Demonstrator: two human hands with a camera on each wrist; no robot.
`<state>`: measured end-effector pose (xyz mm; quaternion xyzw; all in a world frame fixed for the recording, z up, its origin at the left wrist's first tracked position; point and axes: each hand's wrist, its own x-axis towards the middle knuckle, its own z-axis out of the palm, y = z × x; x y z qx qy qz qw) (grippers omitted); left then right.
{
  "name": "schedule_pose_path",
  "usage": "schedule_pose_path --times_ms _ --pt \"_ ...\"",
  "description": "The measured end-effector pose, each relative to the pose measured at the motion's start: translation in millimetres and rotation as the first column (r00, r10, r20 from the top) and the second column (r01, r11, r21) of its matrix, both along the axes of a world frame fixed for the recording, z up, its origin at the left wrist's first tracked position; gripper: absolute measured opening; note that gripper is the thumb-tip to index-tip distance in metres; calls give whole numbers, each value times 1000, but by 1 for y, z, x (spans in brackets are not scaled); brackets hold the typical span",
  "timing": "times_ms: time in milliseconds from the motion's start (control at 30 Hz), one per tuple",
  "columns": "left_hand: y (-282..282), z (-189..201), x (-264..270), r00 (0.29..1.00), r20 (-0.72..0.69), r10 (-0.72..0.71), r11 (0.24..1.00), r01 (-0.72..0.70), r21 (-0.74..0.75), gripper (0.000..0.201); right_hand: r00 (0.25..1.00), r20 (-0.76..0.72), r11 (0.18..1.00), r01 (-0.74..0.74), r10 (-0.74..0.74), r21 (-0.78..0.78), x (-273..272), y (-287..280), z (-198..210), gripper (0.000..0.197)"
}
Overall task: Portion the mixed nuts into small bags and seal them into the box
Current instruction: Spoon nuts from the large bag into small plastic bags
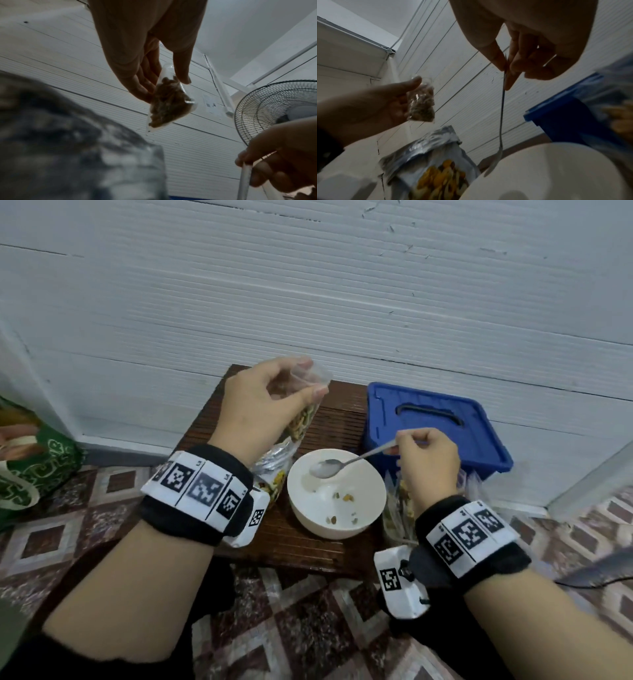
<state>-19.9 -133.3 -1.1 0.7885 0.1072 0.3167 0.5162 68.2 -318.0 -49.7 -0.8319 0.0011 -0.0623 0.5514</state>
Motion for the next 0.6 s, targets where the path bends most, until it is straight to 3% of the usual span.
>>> schedule_pose_path --times_ms 167,433,600 --pt "-21 -9 6 995 -11 -101 995 101 0 34 973 -191 986 -102 127 135 -16 -5 -23 9" --pt "-36 -25 14 988 -52 -146 988 149 44 40 935 -247 963 -222 255 156 -28 -3 -26 12" --pt "-42 -33 18 982 -76 -172 984 174 28 40 908 -290 949 -314 304 10 -38 -7 -30 16"
